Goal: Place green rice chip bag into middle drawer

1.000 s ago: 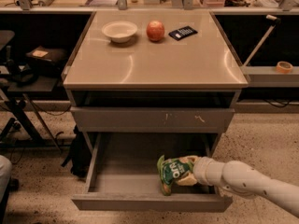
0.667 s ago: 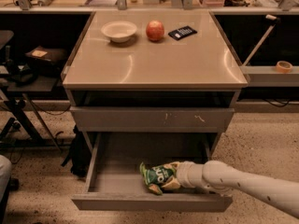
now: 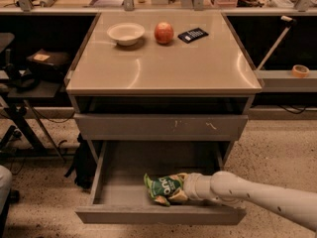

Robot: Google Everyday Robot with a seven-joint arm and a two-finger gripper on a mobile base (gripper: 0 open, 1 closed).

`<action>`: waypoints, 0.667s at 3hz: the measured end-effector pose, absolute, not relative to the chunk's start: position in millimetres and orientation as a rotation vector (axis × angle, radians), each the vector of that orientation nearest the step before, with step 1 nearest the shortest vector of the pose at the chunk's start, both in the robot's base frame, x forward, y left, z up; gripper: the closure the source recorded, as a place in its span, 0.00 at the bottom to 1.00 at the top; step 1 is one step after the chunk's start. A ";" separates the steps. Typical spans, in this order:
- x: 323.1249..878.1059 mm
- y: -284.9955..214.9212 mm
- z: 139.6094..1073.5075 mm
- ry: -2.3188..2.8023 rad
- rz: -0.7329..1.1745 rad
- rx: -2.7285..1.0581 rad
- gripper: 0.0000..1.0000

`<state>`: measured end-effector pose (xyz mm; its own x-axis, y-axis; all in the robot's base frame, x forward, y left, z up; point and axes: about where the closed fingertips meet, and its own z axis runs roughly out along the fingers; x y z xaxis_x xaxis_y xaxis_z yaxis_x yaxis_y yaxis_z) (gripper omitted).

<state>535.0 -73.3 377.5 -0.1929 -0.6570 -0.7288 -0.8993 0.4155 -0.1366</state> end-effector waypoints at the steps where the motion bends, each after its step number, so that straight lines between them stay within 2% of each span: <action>1: 535.0 -73.3 377.5 1.936 0.418 -1.321 0.59; 2: 535.0 -73.2 377.5 1.935 0.418 -1.322 0.35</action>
Offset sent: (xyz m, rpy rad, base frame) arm 0.0000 0.0000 0.0000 0.0000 0.0000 0.0000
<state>535.0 -73.2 377.5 -0.1929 -0.6570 -0.7288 -0.8993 0.4155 -0.1366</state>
